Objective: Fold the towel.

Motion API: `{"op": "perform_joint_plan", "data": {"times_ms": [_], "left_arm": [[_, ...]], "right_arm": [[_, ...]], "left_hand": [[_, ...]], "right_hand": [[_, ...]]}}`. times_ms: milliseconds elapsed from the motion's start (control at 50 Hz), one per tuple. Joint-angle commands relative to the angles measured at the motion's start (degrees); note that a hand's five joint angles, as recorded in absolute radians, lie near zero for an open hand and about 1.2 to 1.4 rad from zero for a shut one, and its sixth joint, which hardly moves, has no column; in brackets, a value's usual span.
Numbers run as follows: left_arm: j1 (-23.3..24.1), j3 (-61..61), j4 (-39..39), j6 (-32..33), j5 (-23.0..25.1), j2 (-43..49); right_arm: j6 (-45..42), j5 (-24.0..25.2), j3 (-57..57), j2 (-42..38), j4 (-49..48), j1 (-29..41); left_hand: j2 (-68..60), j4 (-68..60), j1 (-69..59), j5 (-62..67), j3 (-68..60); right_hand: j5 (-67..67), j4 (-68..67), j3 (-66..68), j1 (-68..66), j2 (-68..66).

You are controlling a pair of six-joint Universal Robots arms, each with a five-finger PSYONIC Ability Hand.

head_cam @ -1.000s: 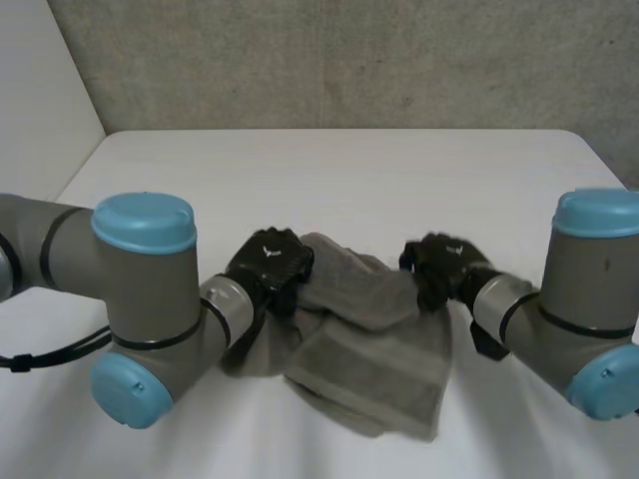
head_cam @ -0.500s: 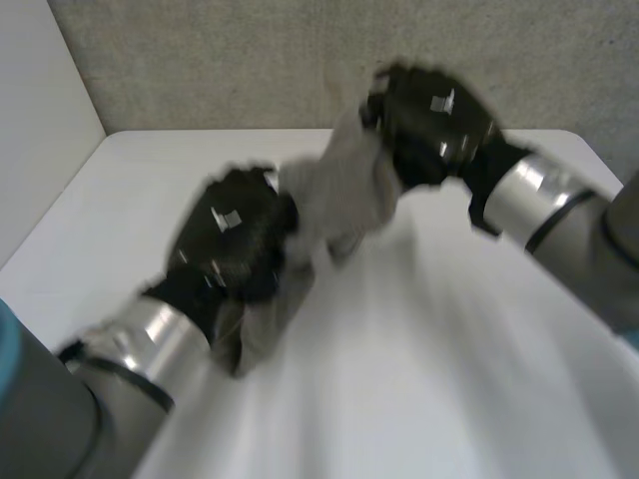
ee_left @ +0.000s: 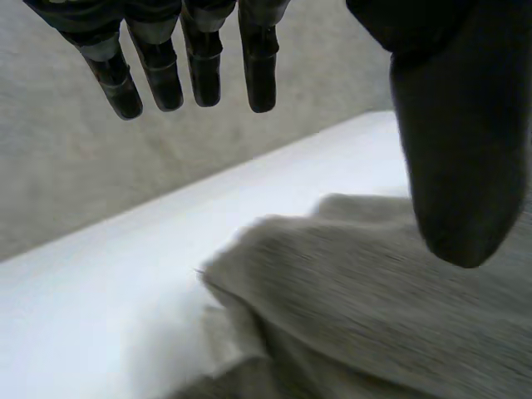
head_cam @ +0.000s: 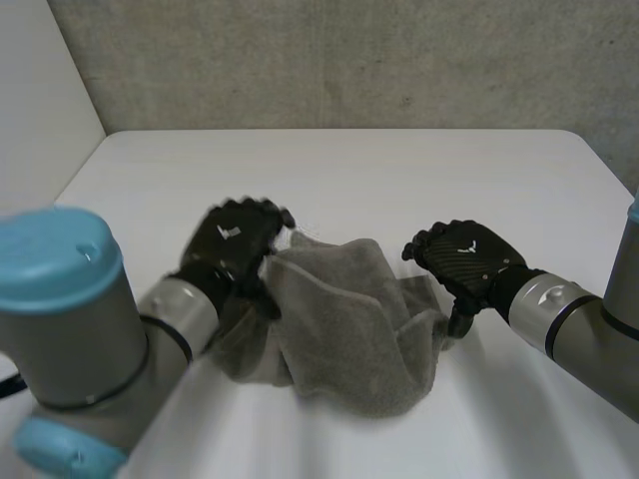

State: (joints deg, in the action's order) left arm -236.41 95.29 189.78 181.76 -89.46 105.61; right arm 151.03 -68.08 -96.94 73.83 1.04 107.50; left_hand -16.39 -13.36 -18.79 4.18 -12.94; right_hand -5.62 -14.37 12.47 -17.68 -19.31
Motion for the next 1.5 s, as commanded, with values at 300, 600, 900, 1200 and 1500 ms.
{"op": "perform_joint_plan", "data": {"times_ms": [300, 600, 900, 1200, 1500], "left_arm": [[-6.43, -13.63, -5.82, 3.25, 15.01, 17.0], [-6.26, -12.94, -8.1, 8.96, 15.63, 17.44], [-6.78, -6.87, -9.25, 8.87, 15.89, 8.48], [-7.05, -2.82, -9.16, 9.58, 15.98, 6.98], [-7.4, -4.75, -8.54, 10.19, 15.37, 11.81]], "right_arm": [[4.53, 1.37, -5.54, 0.61, 3.0, -1.68], [4.88, 2.07, -5.55, -4.4, -3.41, -1.59], [4.88, 7.6, -3.09, -0.01, 4.75, -2.56], [4.71, 8.93, -4.05, -0.44, 5.11, -3.09], [4.62, 9.1, -5.46, -0.53, 5.02, -3.17]], "left_hand": [[1.8, 3.36, 4.2, 0.4, 2.94], [-61.72, 3.36, -59.32, 63.93, 2.94], [-63.61, 3.36, -61.21, 65.82, 2.94], [-15.18, 3.36, -12.79, 17.39, 2.94], [-41.79, 3.36, -39.39, 44.0, 2.94]], "right_hand": [[-1.36, 4.37, -2.47, 0.7, 2.33], [-48.46, 4.37, -2.47, -46.4, -44.77], [-64.38, 4.37, -2.47, -62.32, -60.69], [-64.38, 4.37, -2.47, -62.32, -60.69], [-64.38, 4.37, -2.47, -62.32, -60.69]]}}
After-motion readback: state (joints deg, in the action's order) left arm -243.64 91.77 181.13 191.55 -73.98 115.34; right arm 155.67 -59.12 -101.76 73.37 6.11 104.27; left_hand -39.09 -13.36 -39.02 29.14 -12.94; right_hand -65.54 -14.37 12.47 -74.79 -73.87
